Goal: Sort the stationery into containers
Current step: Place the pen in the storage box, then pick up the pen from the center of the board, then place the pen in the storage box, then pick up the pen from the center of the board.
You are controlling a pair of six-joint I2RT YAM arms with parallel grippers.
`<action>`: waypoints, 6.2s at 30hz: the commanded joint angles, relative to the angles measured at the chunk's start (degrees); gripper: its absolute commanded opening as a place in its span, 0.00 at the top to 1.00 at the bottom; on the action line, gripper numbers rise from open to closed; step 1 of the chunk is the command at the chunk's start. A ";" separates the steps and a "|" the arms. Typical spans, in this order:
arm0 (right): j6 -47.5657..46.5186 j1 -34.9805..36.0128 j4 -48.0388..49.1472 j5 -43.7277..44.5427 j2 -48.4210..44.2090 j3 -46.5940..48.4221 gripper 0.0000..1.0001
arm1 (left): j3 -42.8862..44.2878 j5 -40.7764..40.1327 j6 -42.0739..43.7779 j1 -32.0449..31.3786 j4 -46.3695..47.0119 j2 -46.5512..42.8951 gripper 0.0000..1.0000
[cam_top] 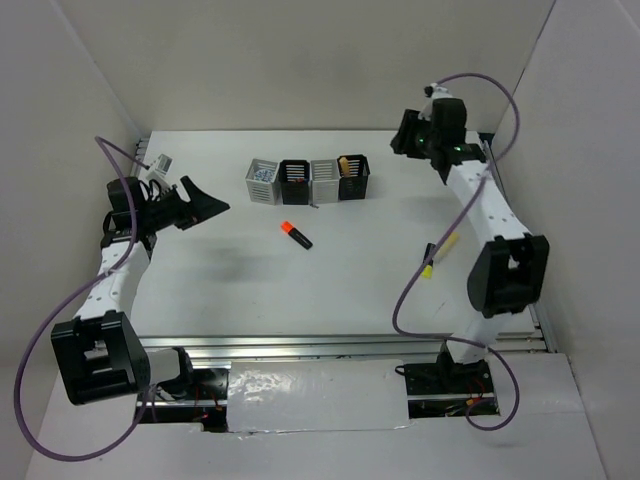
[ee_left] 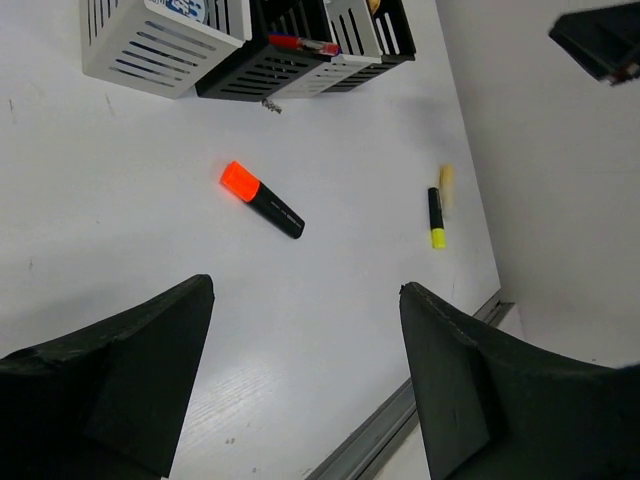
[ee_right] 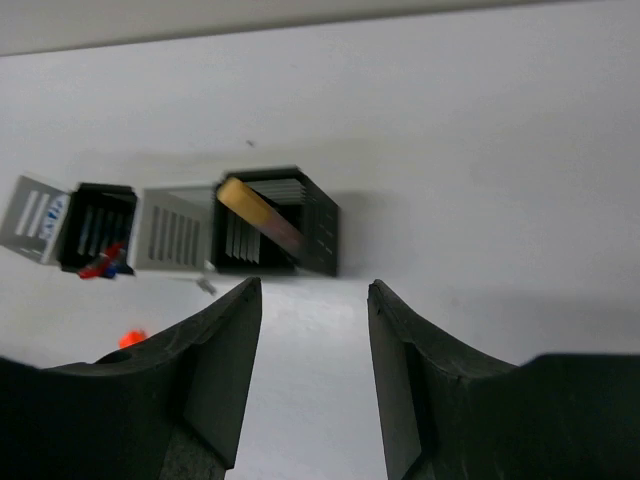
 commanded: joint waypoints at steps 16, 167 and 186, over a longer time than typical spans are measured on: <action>14.15 -20.80 -21.95 8.20 -10.09 -23.62 0.46 | 3.03 -5.38 7.77 -3.26 -6.70 -6.07 0.13; -29.78 34.04 -20.55 4.69 32.45 20.95 0.45 | -0.67 6.49 12.69 4.57 -6.96 -8.97 0.09; -37.60 35.36 -30.74 -3.05 25.70 10.76 0.78 | 0.30 7.19 13.48 4.83 -9.15 -9.84 0.09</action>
